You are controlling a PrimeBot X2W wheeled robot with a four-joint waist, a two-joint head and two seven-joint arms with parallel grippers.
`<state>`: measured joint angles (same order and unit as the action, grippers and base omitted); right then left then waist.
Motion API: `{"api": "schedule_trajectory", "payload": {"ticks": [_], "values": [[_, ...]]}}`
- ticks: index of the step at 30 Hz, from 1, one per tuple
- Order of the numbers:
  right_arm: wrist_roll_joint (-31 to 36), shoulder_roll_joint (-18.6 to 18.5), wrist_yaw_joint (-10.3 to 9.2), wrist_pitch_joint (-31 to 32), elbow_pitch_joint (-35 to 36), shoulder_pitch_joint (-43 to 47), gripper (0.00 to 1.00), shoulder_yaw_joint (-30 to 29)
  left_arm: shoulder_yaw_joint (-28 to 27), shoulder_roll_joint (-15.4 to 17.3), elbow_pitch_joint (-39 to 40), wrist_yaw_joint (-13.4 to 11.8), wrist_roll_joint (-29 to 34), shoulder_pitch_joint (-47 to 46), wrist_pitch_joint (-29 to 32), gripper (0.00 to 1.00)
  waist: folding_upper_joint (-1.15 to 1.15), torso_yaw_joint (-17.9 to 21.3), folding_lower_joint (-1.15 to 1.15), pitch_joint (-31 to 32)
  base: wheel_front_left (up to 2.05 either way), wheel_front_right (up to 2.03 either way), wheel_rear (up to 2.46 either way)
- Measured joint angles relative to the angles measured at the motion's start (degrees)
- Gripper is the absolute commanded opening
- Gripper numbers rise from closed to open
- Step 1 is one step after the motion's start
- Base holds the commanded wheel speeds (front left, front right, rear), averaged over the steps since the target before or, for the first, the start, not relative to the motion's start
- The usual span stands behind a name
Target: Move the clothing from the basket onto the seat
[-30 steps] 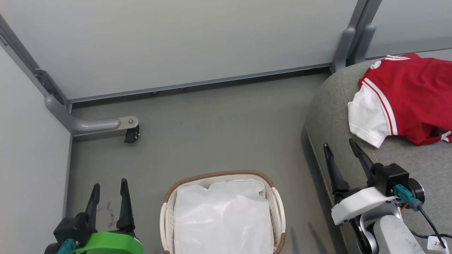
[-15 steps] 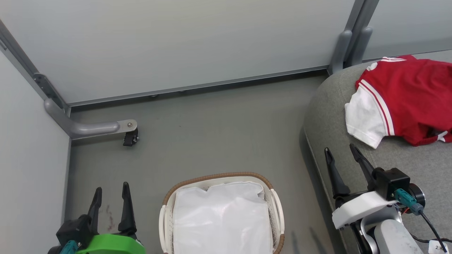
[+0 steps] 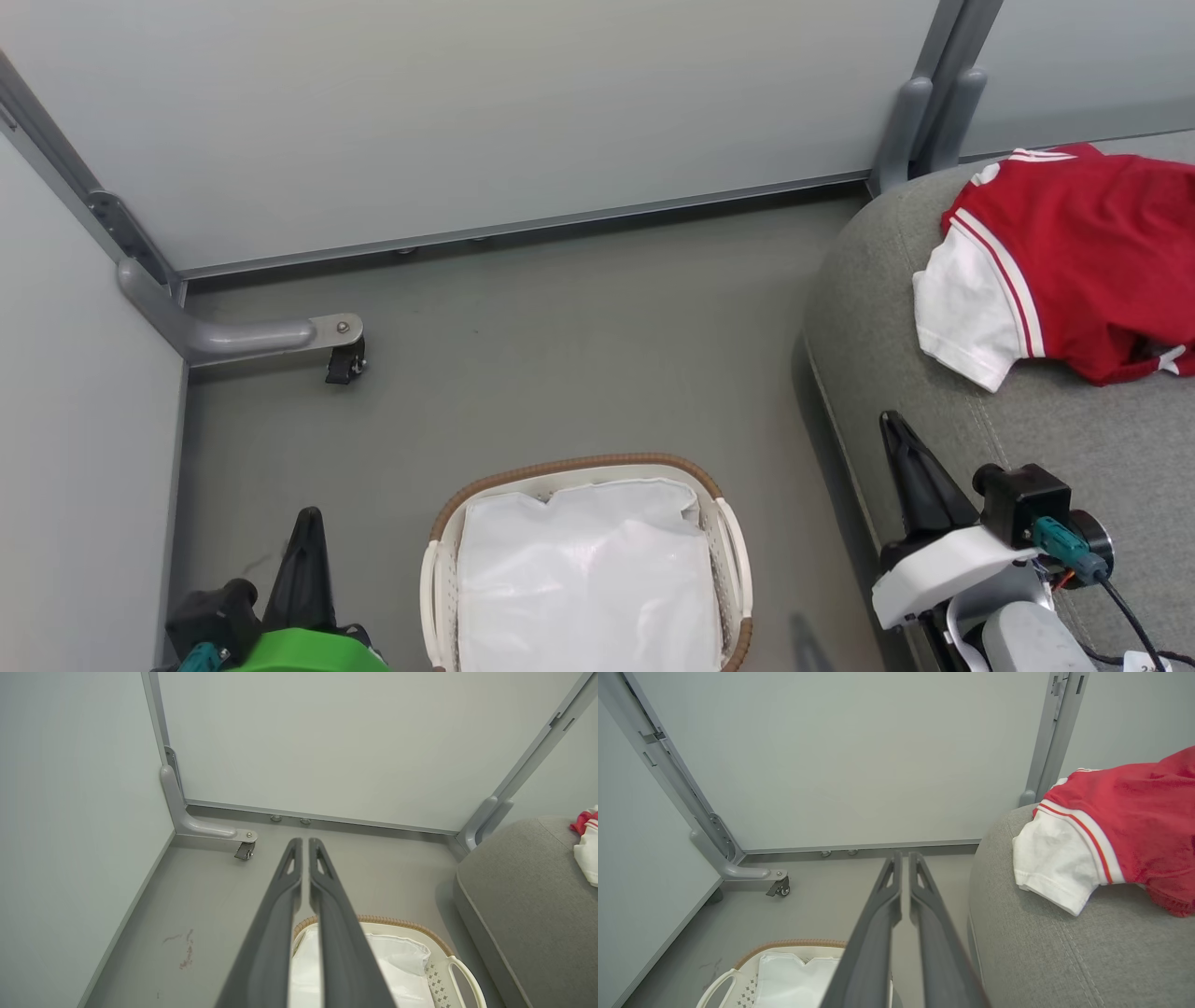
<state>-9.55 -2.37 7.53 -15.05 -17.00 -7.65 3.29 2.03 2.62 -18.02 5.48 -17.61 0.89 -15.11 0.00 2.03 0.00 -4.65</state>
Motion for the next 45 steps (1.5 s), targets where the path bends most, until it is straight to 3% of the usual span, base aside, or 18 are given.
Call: {"api": "schedule_trajectory", "payload": {"ticks": [19,28,45], "values": [[-19.4,-0.3,0.0,4.41,0.0,0.65,0.0,-1.32,-1.82,-0.07,0.2,0.15,-16.9,-0.27,5.05,0.0,0.0,-0.29,0.0,0.66,0.0,0.0,0.0],[-31.98,-0.57,0.0,7.33,0.59,0.69,0.0,-2.56,-3.1,-0.05,0.98,0.58,-28.26,-1.55,8.26,0.0,0.0,-0.52,0.0,1.15,0.0,0.0,0.0],[-44.93,-0.8,0.0,10.59,1.21,0.87,0.0,-3.96,-4.34,-0.05,1.6,0.9,-39.66,-2.86,11.56,0.0,0.0,-0.79,0.0,1.75,0.0,0.0,0.0]]}}
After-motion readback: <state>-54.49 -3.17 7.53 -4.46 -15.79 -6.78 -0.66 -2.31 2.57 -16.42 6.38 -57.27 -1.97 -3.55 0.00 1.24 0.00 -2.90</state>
